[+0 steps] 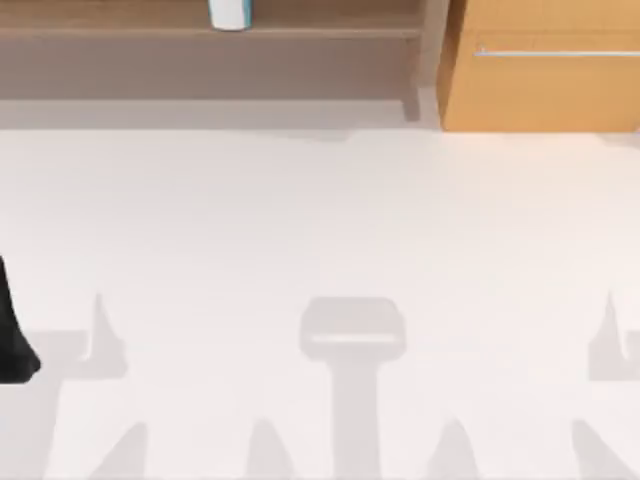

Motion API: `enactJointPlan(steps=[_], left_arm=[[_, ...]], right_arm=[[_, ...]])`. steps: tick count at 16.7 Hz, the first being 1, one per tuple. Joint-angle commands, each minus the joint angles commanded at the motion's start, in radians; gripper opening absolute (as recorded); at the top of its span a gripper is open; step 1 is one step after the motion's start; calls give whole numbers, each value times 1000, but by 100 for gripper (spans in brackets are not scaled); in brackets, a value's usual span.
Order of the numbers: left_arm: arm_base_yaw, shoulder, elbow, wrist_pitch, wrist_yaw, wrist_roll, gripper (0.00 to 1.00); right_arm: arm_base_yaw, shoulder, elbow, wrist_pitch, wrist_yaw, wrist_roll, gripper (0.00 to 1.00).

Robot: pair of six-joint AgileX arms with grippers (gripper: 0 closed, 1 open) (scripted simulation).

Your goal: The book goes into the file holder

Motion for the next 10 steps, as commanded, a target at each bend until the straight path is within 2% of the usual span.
enactJointPlan(steps=[5, 10], left_arm=[[0, 0, 0, 0, 0, 0, 100], [0, 0, 0, 0, 0, 0, 100]], right_arm=[[34, 54, 58, 9, 20, 1, 100], [171, 328, 325, 36, 126, -2, 100]])
